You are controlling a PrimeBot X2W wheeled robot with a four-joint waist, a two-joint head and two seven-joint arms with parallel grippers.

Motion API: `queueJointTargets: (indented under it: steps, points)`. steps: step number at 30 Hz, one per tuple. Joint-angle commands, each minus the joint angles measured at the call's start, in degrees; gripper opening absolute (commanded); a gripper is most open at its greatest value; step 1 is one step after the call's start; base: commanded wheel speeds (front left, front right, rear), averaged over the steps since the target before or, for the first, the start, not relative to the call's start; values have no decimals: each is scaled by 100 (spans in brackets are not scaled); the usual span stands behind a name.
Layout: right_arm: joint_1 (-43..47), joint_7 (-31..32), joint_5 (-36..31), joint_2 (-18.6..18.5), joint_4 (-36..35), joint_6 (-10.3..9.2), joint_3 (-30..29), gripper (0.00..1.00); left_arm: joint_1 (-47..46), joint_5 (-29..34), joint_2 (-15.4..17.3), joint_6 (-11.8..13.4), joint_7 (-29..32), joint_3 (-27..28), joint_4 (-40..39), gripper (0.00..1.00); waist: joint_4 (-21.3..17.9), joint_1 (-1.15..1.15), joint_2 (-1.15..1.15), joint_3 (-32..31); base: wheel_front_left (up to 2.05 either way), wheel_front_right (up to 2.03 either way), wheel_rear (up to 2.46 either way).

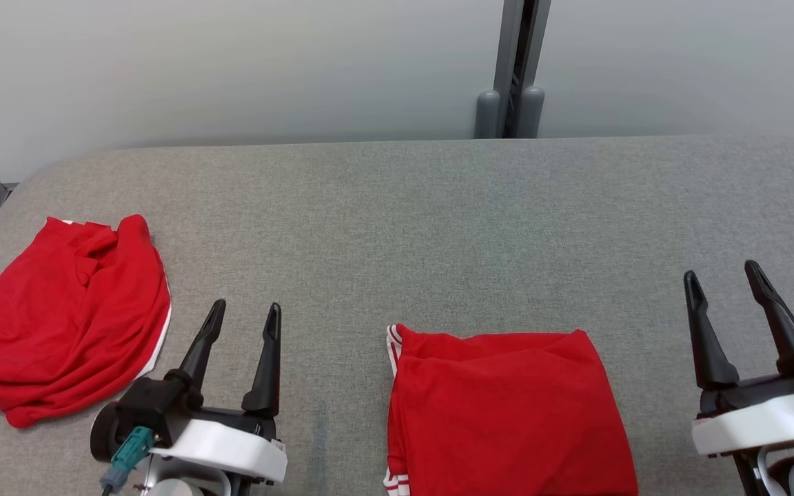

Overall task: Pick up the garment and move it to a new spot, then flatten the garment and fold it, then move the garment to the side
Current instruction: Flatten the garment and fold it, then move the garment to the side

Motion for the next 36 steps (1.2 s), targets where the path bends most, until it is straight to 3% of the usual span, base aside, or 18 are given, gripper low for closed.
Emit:
queueJointTargets:
  steps: [1,12,24,36]
  points:
    - [98,-101,-103,27,16,-3,-92,100,109,42,-63,-50,-30,100,-5,100,-4,0,0,-8,0,0,0]
    - [310,-265,-489,464,20,-3,-566,100,392,480,-469,-281,-30,564,-258,100,-2,0,0,59,0,0,0]
    - [243,-265,-563,564,-79,-3,-533,100,323,743,-535,-406,-30,672,-180,100,-8,0,0,150,0,0,0]
    - [285,-266,-564,591,-12,-3,-419,100,300,659,-537,-320,-30,565,-98,100,36,0,0,119,0,0,0]
